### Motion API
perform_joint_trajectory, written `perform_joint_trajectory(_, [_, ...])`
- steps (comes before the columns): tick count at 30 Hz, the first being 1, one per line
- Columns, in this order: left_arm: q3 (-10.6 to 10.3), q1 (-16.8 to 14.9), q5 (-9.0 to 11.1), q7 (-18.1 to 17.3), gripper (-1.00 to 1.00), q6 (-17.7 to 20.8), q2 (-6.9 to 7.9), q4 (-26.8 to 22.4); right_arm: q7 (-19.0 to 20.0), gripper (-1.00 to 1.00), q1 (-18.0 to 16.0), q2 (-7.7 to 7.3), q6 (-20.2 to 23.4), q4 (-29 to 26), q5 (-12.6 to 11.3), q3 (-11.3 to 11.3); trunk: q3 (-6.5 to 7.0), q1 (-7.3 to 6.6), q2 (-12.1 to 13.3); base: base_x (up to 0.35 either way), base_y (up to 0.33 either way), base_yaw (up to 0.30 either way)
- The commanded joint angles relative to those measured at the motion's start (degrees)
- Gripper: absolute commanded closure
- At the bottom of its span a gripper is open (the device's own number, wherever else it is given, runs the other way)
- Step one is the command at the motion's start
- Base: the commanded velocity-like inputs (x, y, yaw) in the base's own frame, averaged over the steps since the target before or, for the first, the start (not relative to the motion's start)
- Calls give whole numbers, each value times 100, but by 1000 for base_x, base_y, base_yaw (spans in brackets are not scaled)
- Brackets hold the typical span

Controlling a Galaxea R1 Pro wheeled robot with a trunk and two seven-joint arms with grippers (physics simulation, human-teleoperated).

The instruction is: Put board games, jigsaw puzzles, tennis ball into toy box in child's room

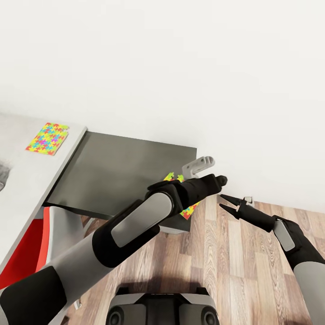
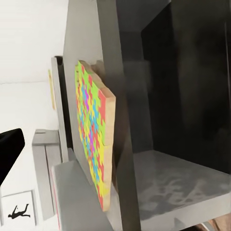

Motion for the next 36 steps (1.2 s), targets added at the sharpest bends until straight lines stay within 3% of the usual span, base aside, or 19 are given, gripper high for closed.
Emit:
perform_joint_trajectory(1, [2, -5, 8, 31, -100, 39, -2, -4, 8, -100, -3, -1, 29, 1, -11, -3, -6, 2, -7, 0, 0, 0])
perform_joint_trajectory(12, [3, -2, 23, -162, -100, 44, -2, -4, 8, -100, -3, -13, 29, 5, -11, -3, -6, 2, -7, 0, 0, 0])
perform_joint_trajectory(36, [1, 2, 26, -271, -100, 41, -2, -4, 8, -100, -3, -15, 29, 6, -11, -3, -401, 486, -889, 0, 0, 0])
